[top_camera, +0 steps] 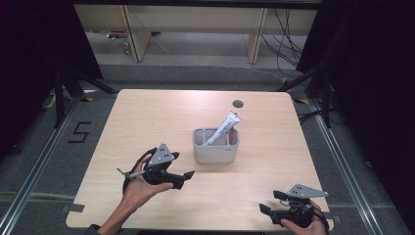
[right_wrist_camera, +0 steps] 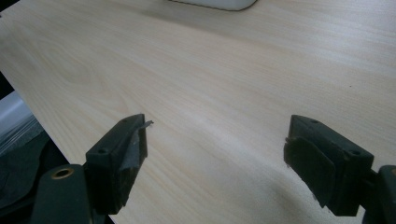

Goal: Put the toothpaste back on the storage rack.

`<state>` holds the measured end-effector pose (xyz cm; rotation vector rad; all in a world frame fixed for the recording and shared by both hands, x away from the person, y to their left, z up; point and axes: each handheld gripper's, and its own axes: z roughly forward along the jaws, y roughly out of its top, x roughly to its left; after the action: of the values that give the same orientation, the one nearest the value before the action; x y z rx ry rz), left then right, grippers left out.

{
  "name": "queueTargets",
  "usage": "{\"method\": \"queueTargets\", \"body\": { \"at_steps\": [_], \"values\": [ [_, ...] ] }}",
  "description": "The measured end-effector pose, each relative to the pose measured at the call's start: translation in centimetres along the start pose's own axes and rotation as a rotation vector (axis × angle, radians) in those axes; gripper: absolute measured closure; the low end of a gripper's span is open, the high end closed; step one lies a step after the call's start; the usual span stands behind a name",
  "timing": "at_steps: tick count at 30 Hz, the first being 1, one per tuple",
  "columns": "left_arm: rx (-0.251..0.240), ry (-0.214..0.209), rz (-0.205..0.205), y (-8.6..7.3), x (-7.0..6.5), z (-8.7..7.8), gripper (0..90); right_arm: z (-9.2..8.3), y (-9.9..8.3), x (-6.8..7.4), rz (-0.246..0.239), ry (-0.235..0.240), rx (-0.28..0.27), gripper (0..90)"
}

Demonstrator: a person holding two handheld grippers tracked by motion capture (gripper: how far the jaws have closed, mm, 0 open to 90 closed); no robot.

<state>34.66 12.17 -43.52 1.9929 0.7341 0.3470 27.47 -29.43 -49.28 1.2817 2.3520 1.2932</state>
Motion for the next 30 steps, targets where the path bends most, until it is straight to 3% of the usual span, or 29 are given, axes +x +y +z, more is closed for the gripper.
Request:
{"method": "queueTargets", "body": {
  "at_steps": [6,9,19,20,26,27,30],
  "values": [
    [0.008,-0.02,-0.003,-1.4,-0.2,-0.4,18.4,0.0,0.0,0.0,-0.012,-0.014,-0.005,21.4],
    [0.008,-0.018,-0.001,-2.0,-0.3,-0.8,18.4,0.1,0.0,0.1,0.005,0.0,0.003,21.4],
    [0.016,-0.009,-0.011,-4.3,-0.5,-1.8,18.5,0.2,0.0,0.0,-0.007,-0.001,0.003,21.3],
    [0.027,-0.003,0.0,-4.4,-0.5,-1.9,18.6,0.3,-0.1,0.2,0.018,-0.001,0.001,21.3],
    [0.03,0.003,0.0,-5.3,-0.7,-2.5,18.6,0.1,0.0,0.1,-0.017,-0.012,0.004,21.3],
    [0.031,0.0,-0.001,-5.4,-0.8,-2.6,18.6,0.2,0.0,0.3,0.008,-0.003,0.01,21.3],
    [0.035,-0.012,0.002,-6.0,-1.1,-2.7,18.7,0.1,0.0,0.3,0.006,-0.004,0.011,21.3]
  ]
}}
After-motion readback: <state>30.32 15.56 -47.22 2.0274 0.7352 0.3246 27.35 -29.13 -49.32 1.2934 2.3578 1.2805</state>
